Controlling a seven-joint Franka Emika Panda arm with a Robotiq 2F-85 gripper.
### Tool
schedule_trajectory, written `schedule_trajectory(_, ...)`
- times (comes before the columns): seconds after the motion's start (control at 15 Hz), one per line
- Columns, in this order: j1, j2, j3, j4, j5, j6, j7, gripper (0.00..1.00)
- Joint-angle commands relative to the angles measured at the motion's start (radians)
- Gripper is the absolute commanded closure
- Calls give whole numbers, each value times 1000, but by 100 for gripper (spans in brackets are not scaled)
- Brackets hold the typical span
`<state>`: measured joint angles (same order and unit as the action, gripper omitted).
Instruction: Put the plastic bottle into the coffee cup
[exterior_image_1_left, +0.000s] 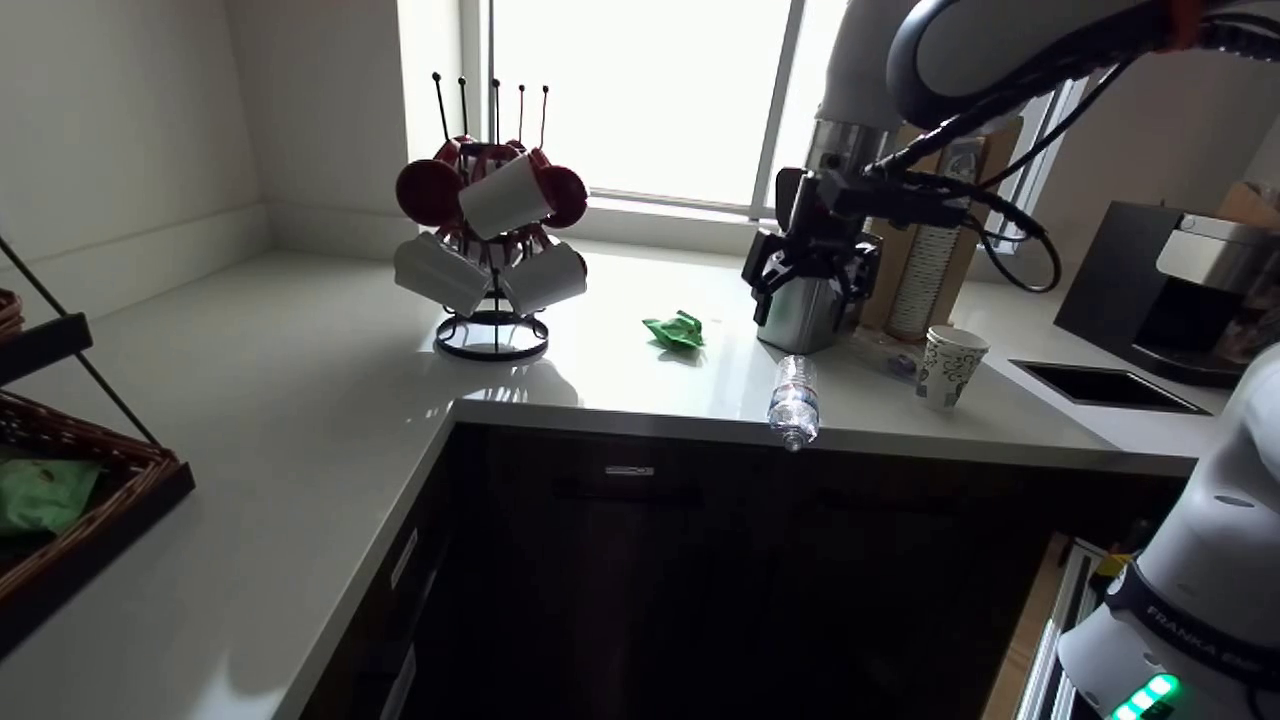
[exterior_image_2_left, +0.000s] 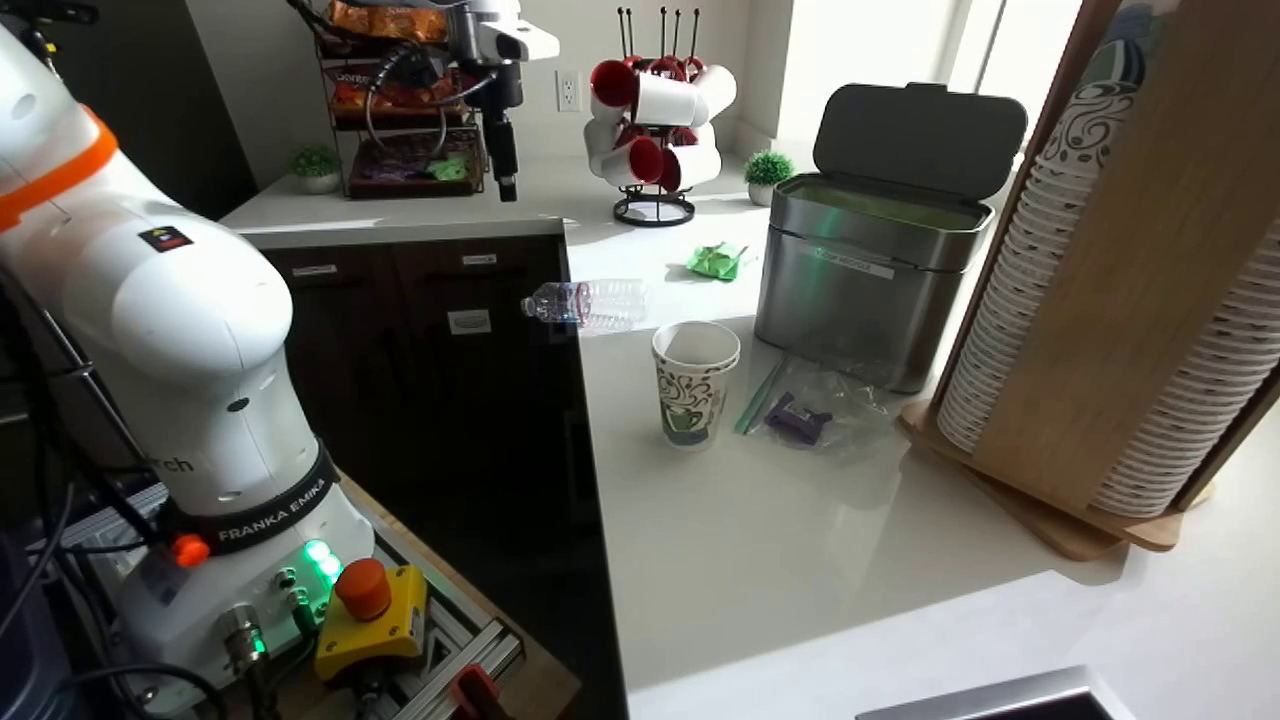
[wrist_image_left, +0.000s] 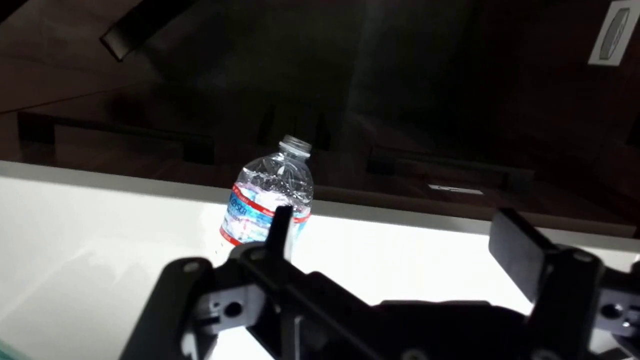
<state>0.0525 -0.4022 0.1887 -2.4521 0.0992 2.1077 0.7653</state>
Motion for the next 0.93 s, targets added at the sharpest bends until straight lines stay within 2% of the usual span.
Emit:
schedule_trajectory(0.0,-19,-55,31,-112,-15,133,115,0)
schedule_trajectory(0.07,-25,-60,36,-126,-27,183,144,0)
schedule_trajectory(0.13,-7,-14,10,-64,-8,110,76,0)
schedule_trajectory(0.27,-12,-23,16,-87,-14,152,103,0)
schedule_trajectory(0.47,-15,-32,17,-92,-15,154,112,0)
schedule_trajectory(0.87,-19,39,5,-116,13,164,137,0)
